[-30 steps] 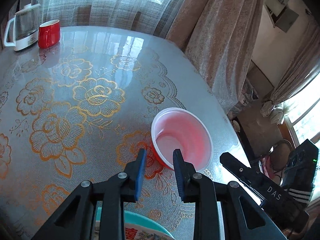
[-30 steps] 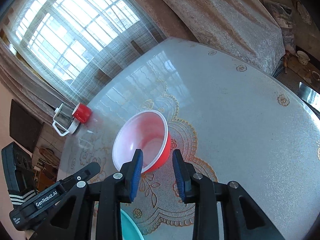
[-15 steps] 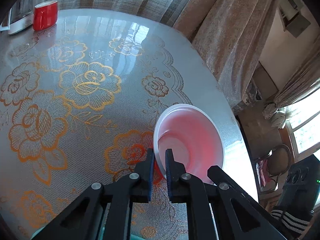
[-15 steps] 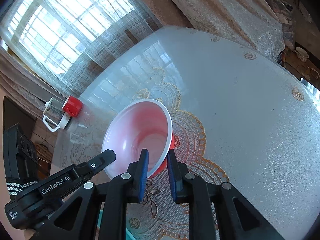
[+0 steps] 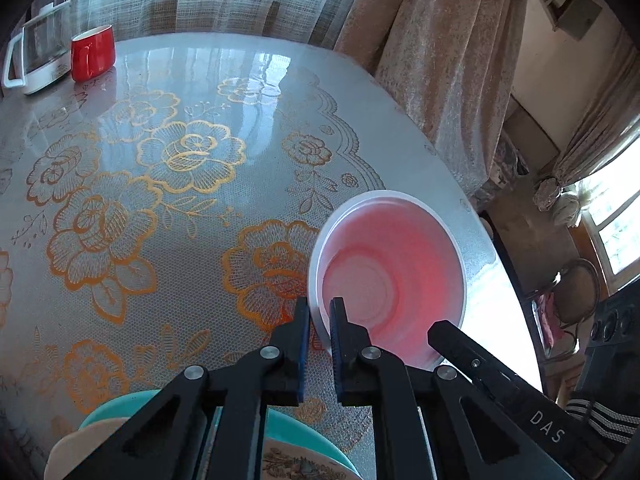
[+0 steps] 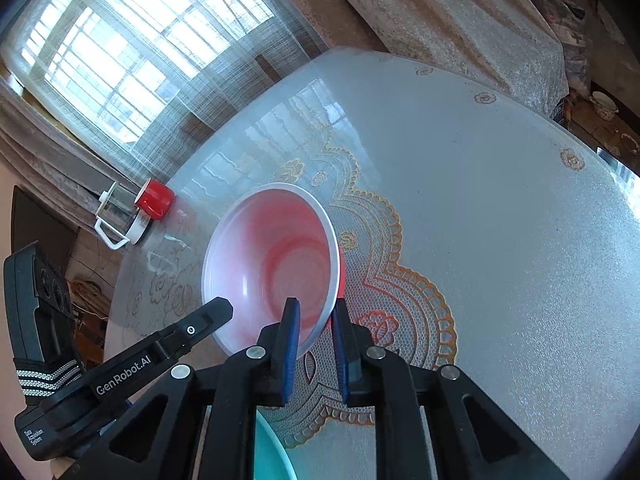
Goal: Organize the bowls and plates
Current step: 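Move the right gripper to the red plastic bowl rim and close it, then lift the red bowl with the right gripper toward the plate stack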
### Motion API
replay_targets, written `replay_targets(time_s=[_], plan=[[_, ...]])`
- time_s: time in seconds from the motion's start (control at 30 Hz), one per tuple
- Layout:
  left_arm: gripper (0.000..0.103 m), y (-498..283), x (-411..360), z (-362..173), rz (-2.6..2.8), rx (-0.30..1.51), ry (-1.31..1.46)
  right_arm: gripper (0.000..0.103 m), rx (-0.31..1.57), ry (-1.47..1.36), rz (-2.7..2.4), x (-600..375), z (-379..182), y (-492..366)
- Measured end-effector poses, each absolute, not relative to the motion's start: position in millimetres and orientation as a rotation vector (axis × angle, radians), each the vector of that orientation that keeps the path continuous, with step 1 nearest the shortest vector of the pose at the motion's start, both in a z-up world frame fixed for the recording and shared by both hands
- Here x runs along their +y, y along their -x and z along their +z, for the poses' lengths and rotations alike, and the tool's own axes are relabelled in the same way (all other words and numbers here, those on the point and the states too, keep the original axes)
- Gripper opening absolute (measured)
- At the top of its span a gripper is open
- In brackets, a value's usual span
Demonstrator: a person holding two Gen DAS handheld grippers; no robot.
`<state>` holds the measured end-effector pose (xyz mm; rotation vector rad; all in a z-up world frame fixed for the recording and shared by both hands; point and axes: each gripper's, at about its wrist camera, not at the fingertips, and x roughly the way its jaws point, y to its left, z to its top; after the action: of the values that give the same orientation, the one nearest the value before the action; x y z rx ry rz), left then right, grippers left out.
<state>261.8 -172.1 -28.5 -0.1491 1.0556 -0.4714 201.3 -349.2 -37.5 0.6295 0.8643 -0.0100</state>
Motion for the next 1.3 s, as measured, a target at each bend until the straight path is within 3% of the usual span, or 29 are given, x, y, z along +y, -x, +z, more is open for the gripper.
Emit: replay_targets(time_s=[1.0, 1.3], plan=[[0.010, -143, -203, -19, -0.632, 1.011, -0.064, 0.018, 0.853, -0.732, -0.072, -370, -47, -71], [0.010, -138, -215, -31, -0.628, 1.053, -0.068, 0.030, 0.838, -0.747, -0.099, -375, -49, -60]])
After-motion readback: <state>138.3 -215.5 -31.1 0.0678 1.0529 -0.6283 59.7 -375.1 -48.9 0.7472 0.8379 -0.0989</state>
